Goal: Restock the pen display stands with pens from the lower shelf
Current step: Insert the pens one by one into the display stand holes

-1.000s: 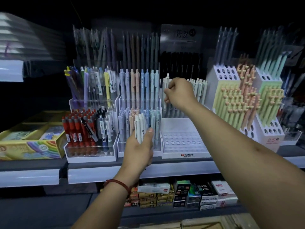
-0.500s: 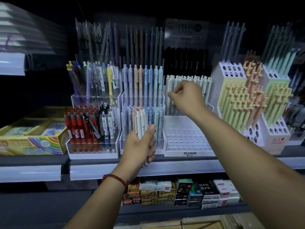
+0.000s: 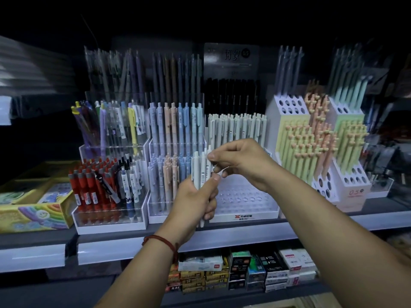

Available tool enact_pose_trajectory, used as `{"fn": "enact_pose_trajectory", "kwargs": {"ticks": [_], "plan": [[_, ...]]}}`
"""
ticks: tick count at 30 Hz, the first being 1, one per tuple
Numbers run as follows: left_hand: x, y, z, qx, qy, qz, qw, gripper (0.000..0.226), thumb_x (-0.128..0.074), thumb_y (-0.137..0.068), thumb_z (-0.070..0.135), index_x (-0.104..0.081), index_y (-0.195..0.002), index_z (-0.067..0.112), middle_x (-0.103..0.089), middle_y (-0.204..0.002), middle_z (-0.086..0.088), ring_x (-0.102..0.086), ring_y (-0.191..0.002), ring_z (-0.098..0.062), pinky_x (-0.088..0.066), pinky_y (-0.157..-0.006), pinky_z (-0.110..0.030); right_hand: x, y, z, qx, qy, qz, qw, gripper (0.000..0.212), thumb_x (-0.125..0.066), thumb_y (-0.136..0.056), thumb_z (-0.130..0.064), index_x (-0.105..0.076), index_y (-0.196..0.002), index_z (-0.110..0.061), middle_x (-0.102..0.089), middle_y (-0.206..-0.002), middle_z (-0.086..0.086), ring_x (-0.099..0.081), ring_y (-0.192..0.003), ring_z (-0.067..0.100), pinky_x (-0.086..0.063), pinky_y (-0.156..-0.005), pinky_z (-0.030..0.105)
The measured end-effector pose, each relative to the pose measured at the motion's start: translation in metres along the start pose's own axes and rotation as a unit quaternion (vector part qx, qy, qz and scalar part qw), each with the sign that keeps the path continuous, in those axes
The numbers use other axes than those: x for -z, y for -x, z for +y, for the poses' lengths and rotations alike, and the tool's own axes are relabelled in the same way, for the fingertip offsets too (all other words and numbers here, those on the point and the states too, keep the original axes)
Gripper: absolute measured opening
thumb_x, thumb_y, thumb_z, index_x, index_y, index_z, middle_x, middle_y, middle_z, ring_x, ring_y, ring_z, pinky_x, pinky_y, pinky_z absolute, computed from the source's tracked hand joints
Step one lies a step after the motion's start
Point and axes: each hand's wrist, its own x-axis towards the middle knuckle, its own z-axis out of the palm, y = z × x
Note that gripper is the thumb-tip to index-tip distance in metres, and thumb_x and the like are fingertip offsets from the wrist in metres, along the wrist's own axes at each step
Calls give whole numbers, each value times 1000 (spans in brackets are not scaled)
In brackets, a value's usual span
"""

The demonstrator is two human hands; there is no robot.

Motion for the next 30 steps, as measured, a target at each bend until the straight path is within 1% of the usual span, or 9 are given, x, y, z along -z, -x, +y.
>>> {"fn": "enact_pose_trajectory", "kwargs": {"ticks": [2, 5, 8, 10, 13, 16, 22, 27, 30], "plan": [[-3, -3, 0, 4, -3, 1, 1000, 19, -57, -106, 27, -53, -95, 12, -40, -63, -1, -31, -44, -14, -28, -42, -23, -1, -2, -3, 4, -15, 25, 1000, 11, -77, -86, -2, -76, -92, 8, -72, -67, 11, -66, -60, 19, -57, -58, 27], [-4, -3, -3, 8, -8, 3, 1000, 23, -56, -105, 34, -52, -99, 12, -37, -61, 0, -31, -44, -15, -28, -42, -25, 4, -9, -10, 31, -54, 101, 993, 10, -74, -87, -1, -74, -90, 9, -69, -63, 13, -63, -54, 20, -56, -55, 28], [-3, -1, -9, 0, -15, 22, 1000, 26, -56, -105, 32, -46, -94, 11, -35, -60, 1, -29, -43, -15, -27, -41, -24, 17, -21, -22, 73, -89, 190, 975, 10, -71, -91, -1, -72, -92, 9, -69, -66, 13, -64, -52, 18, -57, -53, 26], [1, 0, -13, 5, -17, 26, 1000, 26, -56, -106, 31, -44, -95, 10, -35, -59, 2, -28, -43, -16, -26, -41, -24, 27, -30, -26, 102, -65, 239, 963, 11, -70, -93, -5, -72, -91, 6, -71, -72, 14, -68, -57, 22, -61, -58, 30], [7, 2, -18, 12, -25, 39, 999, 25, -55, -106, 31, -44, -98, 10, -36, -58, 3, -28, -44, -16, -27, -43, -25, 34, -44, -19, 128, 24, 281, 951, 14, -70, -96, -13, -71, -93, 1, -71, -72, 12, -74, -64, 28, -65, -67, 38], [12, 5, -21, 15, -21, 53, 998, 23, -55, -106, 30, -46, -101, 9, -36, -58, 2, -29, -44, -15, -27, -42, -25, 34, -53, -9, 146, 95, 289, 941, 16, -68, -98, -16, -70, -93, -1, -70, -72, 9, -75, -64, 24, -64, -70, 42], [19, 7, -24, 13, -48, 54, 997, 29, -54, -106, 35, -42, -93, 11, -37, -58, 1, -29, -44, -16, -27, -44, -26, 32, -65, -14, 165, 191, 279, 926, 15, -65, -99, -17, -66, -90, -6, -68, -68, 3, -73, -62, 19, -63, -72, 46], [23, 10, -25, 20, -38, 55, 998, 26, -54, -106, 34, -44, -95, 13, -39, -59, 4, -30, -43, -14, -27, -42, -25, 33, -74, -38, 141, 294, 200, 924, 23, -63, -101, -13, -67, -92, 8, -72, -71, 16, -69, -50, 10, -64, -66, 35], [24, 10, -26, 27, -25, 54, 998, 25, -56, -105, 34, -45, -109, 12, -38, -60, 3, -30, -43, -13, -28, -41, -24, 32, -76, -49, 127, 313, 167, 926, 23, -62, -101, -11, -67, -92, 9, -73, -72, 18, -69, -48, 11, -61, -57, 24]]}}
